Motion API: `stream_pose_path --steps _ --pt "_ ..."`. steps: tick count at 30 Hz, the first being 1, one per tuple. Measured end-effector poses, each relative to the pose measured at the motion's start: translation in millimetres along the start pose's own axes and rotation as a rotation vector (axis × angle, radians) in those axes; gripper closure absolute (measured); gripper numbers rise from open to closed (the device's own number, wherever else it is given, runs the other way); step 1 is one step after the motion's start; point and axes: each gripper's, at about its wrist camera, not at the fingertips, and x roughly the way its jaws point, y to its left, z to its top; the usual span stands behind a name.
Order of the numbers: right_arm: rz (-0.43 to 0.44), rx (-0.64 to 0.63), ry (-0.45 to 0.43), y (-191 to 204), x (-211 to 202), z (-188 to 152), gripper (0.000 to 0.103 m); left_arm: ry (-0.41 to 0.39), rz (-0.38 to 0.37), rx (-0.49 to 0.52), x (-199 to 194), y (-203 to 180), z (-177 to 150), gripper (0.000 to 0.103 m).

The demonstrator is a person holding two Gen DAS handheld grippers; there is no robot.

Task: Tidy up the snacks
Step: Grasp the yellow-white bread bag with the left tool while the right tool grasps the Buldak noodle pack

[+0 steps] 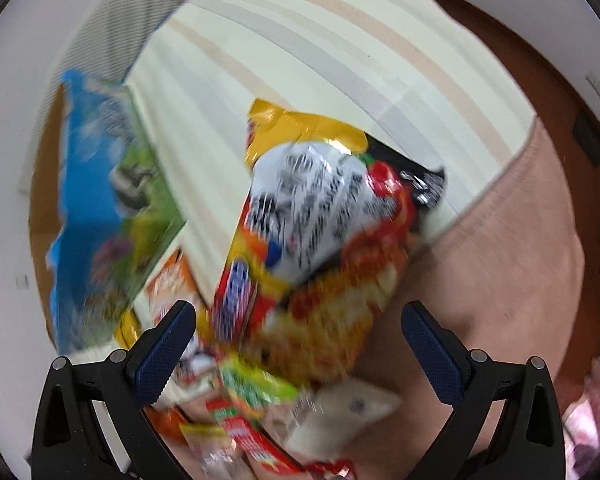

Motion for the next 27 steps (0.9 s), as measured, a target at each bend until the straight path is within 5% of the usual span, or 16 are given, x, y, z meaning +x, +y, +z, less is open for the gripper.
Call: stream_pose_path --steps 8,15,21,25,27 --pt "-0.136 -0.004 0.066 5 48 37 0.001 0.035 0.023 0.007 14 4 -5 0.0" --pt "-0.233 -0.412 0.021 47 45 17 0.006 0.029 0.032 0.061 13 31 -31 0.0" --pt "-0.219 -0.644 -0.018 78 29 -19 0.006 0.049 0.079 0.275 34 15 -66 0.001" --pt "-0.196 -0.676 -0.033 79 15 -22 0.006 0.055 0.131 0.434 59 -10 -77 0.015" --pt "-0.191 -0.676 -0.018 78 -1 -44 0.006 0.045 0.149 0.49 68 -20 -79 0.03"
